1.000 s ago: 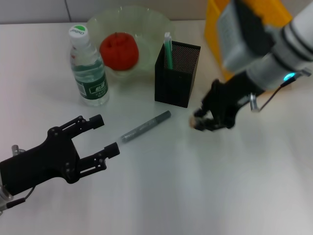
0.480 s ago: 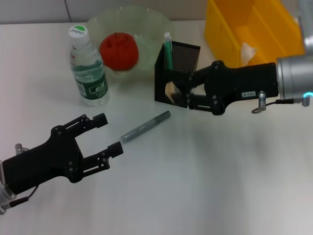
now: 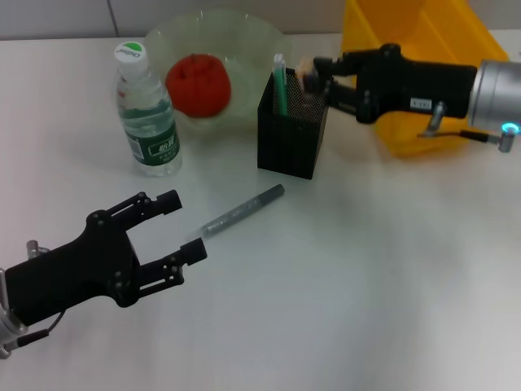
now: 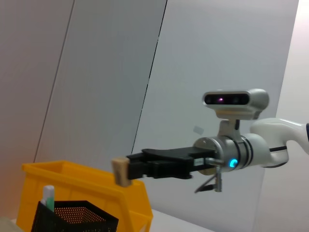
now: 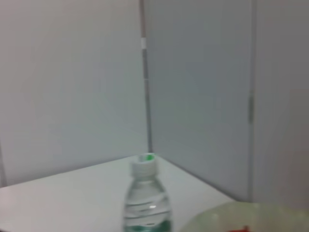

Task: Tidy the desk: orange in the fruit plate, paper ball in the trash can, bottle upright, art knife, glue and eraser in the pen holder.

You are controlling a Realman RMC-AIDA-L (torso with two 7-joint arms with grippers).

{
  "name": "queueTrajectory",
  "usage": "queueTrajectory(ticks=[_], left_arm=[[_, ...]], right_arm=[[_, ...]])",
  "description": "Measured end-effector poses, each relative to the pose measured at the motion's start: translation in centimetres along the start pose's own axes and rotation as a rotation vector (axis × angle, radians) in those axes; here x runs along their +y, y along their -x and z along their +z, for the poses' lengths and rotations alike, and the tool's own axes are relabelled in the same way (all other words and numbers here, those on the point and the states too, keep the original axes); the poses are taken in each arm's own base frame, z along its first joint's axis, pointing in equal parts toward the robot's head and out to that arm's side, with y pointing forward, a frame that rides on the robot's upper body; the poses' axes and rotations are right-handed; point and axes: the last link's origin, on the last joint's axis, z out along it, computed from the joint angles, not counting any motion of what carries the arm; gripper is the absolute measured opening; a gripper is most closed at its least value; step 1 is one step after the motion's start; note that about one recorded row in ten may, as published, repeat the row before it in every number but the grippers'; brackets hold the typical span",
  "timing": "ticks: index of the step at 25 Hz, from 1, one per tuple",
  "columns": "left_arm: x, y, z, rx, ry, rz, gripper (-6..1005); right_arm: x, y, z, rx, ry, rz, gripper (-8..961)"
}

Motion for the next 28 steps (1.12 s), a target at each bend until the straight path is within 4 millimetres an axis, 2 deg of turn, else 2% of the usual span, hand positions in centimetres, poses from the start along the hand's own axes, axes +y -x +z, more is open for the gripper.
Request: queueTrajectory(ticks=[3, 8, 16, 19, 24, 26, 27, 28], left_arm=[[0.1, 0.0, -0.1, 0.002, 0.002, -0.002, 780], [0.2, 0.0, -0.1, 0.008, 0.006, -0.004, 780], [0.3, 0.0, -0.1, 0.012, 0.009, -0.005, 779], [0.3, -0.1, -0.1, 0.012, 0.009, -0.005, 779], [0.2, -0.2, 0.0, 0.012, 0.013, 0.000, 779], [0.0, -0.3, 0.3, 0.015, 0.015, 0.006, 779], [0.0, -0.3, 0.3, 0.015, 0.015, 0.006, 779], [-0.2, -0.5, 0.6, 0.018, 0.013, 0.010, 779]], right_arm=[[-1.0, 0.2, 0.7, 0.015, -0.059, 0.000, 254], [-1.2, 0.4, 1.7, 0.028, -0.063, 0.008, 278], [-1.6, 0.1, 1.7, 0.039, -0.090, 0.013, 317], [-1.6, 0.1, 1.6, 0.037, -0.091, 0.015, 430], [-1.1, 0.6, 0.2, -0.081, -0.083, 0.067, 571], [0.4, 0.4, -2.0, -0.158, -0.005, 0.080, 615], [0.4, 0.4, -2.0, -0.158, -0.005, 0.080, 637], [0.9, 0.2, -2.9, -0.171, 0.018, 0.078, 659]])
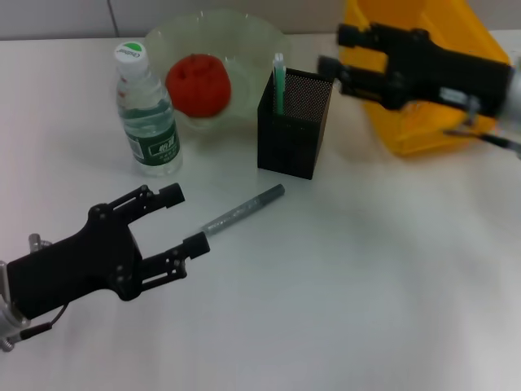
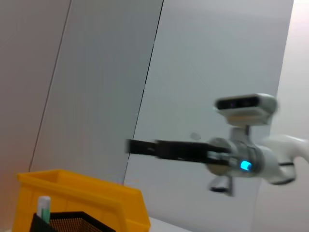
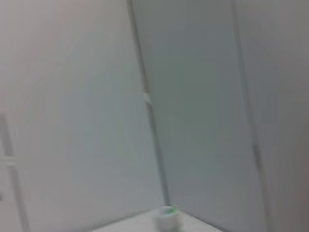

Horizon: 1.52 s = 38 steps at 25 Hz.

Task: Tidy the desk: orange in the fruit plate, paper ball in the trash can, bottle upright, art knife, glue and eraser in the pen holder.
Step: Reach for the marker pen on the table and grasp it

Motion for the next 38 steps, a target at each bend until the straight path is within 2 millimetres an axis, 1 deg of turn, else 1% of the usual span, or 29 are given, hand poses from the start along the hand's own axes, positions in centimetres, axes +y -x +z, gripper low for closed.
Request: queueTrajectory(ticks=[2, 3, 4, 5, 6, 7, 8, 11, 12, 13, 14, 16, 17, 24, 27, 28, 30, 33, 38], left_arm=[[-0.1, 0.0, 0.1, 0.000, 0.001, 0.002, 779], [-0.2, -0.2, 0.3, 0.001, 0.004, 0.005, 779], [-0.2, -0.2, 0.3, 0.001, 0.004, 0.005, 779], [-0.2, -0.2, 0.4, 0.001, 0.006, 0.007, 779], [-0.4, -0.3, 0.6, -0.002, 0.011, 0.006, 779], [-0.4, -0.3, 0.6, -0.002, 0.011, 0.006, 779], [-0.4, -0.4, 0.6, -0.004, 0.012, 0.003, 779], [-1.0, -0.6, 1.1, -0.023, 0.015, -0.003, 778], [-1.0, -0.6, 1.1, -0.023, 0.015, -0.003, 778], [-1.5, -0.6, 1.5, -0.046, 0.012, -0.004, 778], [-1.5, -0.6, 1.5, -0.046, 0.012, -0.004, 778], [-2.1, -0.6, 1.8, -0.082, 0.000, -0.006, 778], [-2.8, -0.6, 2.1, -0.115, -0.020, -0.010, 778], [-4.1, -1.4, 2.6, -0.179, -0.026, -0.017, 778], [-4.9, -2.0, 2.9, -0.242, -0.028, -0.021, 778], [-5.4, -1.8, 3.0, -0.284, -0.042, -0.012, 778], [-5.4, -1.8, 3.0, -0.294, -0.047, -0.010, 778], [-5.9, -1.0, 3.0, -0.350, -0.082, 0.011, 777], [-6.2, -0.1, 3.2, -0.391, -0.104, 0.027, 777]], right_arm=[[1.0, -0.6, -1.6, -0.003, 0.037, -0.007, 659], [2.0, -2.0, -3.3, 0.029, 0.056, -0.016, 659], [2.0, -2.0, -3.3, 0.029, 0.056, -0.016, 659], [2.3, -2.8, -3.9, 0.053, 0.056, -0.019, 658], [2.9, -4.4, -5.2, 0.103, 0.045, -0.022, 658], [2.9, -4.4, -5.2, 0.103, 0.045, -0.022, 658], [3.6, -6.0, -6.3, 0.141, 0.030, -0.021, 658], [4.2, -7.6, -7.5, 0.162, -0.005, -0.016, 658], [4.2, -7.6, -7.5, 0.162, -0.005, -0.016, 658], [4.6, -8.5, -8.3, 0.180, -0.021, -0.009, 657], [4.6, -8.5, -8.3, 0.180, -0.021, -0.009, 657], [4.8, -9.4, -8.7, 0.214, -0.026, 0.008, 657], [4.9, -9.8, -8.9, 0.229, -0.037, 0.015, 657], [4.9, -10.0, -9.1, 0.230, -0.049, 0.014, 659], [4.8, -10.0, -9.2, 0.231, -0.051, 0.012, 659], [4.8, -9.9, -9.3, 0.232, -0.054, 0.010, 659], [4.7, -9.9, -9.3, 0.230, -0.059, 0.010, 658], [4.5, -9.8, -9.3, 0.226, -0.067, 0.011, 658], [4.4, -9.7, -9.3, 0.226, -0.067, 0.010, 658]])
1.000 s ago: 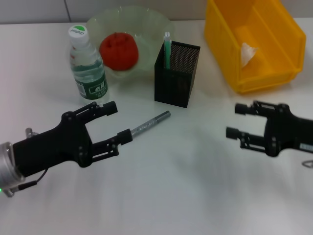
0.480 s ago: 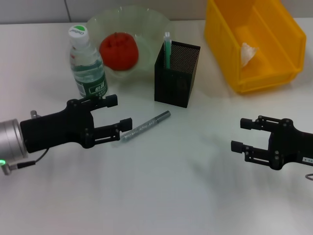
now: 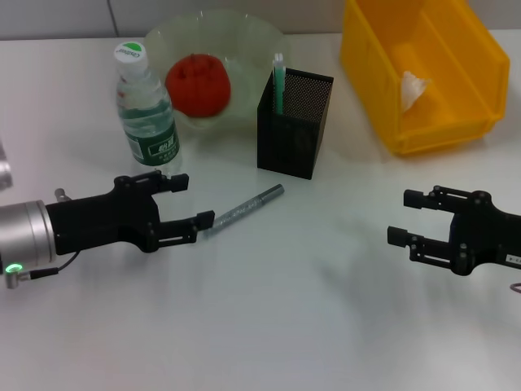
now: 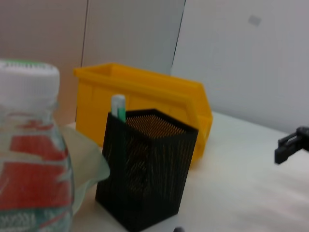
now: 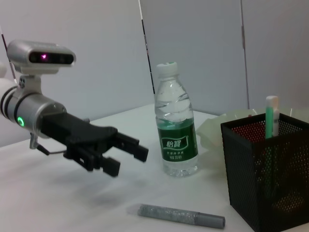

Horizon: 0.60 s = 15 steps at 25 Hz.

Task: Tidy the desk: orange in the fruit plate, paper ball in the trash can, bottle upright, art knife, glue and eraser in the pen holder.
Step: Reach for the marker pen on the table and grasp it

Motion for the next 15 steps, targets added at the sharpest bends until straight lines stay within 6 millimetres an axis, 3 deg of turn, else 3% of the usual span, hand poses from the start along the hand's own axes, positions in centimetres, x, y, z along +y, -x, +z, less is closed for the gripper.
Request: queueTrajectory(ticks=[15], left_arm=[[0.2, 2.0, 1.8, -0.114, -0.016, 0.077, 722]], right_arm=[[-0.1, 0.1, 0.0, -0.006, -0.005, 0.005, 656]])
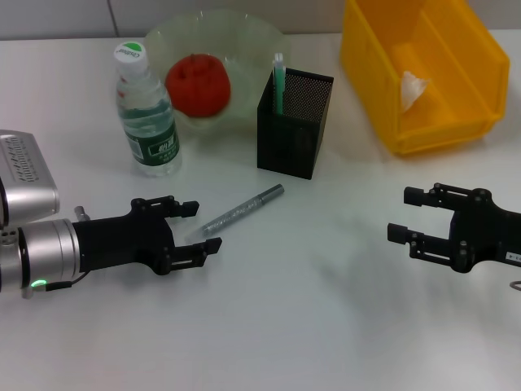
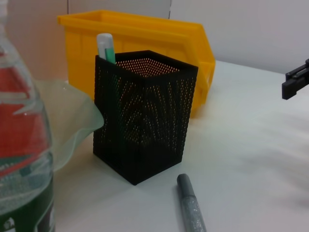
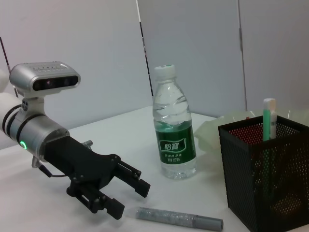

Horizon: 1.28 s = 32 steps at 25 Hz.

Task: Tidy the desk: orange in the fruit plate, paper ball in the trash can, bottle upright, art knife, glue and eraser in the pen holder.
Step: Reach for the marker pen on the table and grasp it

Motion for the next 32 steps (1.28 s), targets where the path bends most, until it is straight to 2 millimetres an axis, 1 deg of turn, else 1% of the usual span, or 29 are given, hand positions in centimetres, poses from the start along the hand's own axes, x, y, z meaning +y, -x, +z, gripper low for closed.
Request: queueTrajectory(ticks=[13, 15, 16, 20, 32], left_arm=[[-0.3, -0.1, 0.4, -0.013, -0.012, 0.005, 707], [-0.3, -0.1, 0.4, -0.013, -0.012, 0.005, 591], [-0.2, 0.0, 0.7, -0.031, -0.001, 0.015, 533], [-0.3, 0.1, 0.8, -0.041, -0.009, 0.014, 443], [-0.1, 0.2, 1.2, -0.062, 0.007, 0.031, 356]], right_arm=[[-0.1, 0.1, -0.1, -0.002, -0.005, 0.002, 655], [-0.1, 0.1, -0.1, -0.003, -0.006, 0.003, 655], [-0.1, 0.1, -0.1, -0.003, -0.006, 0.003, 655], [-0.2, 0.1, -0.1, -0.001, -0.013, 0.003, 654], [-0.3, 0.1, 0.0, -0.001, -0.015, 0.005, 656]])
